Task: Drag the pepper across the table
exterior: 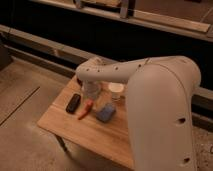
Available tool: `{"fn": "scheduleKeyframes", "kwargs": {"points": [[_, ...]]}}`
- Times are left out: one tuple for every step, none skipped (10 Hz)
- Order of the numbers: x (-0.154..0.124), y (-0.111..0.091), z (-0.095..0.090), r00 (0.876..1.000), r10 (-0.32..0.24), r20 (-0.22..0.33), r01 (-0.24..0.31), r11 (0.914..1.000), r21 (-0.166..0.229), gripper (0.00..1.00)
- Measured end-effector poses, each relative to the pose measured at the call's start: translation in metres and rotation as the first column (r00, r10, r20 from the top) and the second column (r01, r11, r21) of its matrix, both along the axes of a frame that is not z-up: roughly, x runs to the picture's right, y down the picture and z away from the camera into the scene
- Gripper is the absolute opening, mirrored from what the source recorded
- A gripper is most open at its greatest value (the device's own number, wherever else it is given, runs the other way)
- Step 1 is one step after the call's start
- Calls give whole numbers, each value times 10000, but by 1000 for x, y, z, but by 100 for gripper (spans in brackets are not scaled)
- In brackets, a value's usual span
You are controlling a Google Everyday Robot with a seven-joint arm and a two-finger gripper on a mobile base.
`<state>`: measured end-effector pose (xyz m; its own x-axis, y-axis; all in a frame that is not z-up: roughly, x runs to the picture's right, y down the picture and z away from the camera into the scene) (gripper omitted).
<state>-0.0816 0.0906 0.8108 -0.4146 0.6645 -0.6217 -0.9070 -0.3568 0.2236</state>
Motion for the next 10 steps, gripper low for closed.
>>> {"fn": "scheduleKeyframes", "kwargs": {"points": [[-1, 1, 2, 10000, -19, 23, 19, 10000, -30, 65], [-3, 4, 5, 10000, -52, 72, 53, 9999, -93, 65], [-2, 8, 10, 9999, -85, 97, 87, 9997, -214, 65], [-1, 13, 14, 9999, -105, 109, 108, 9994, -336, 65], [0, 17, 17, 9999, -110, 107, 115, 9989, -448, 65], [2, 21, 20, 9999, -117, 97, 122, 9985, -539, 65], [3, 24, 23, 9997, -180, 149, 189, 9980, -606, 64], [4, 24, 26, 9990, -370, 254, 383, 9979, -514, 56], [3, 22, 26, 9984, -467, 322, 480, 9980, -413, 50], [-1, 16, 25, 9970, -618, 461, 626, 9979, -158, 38]]}}
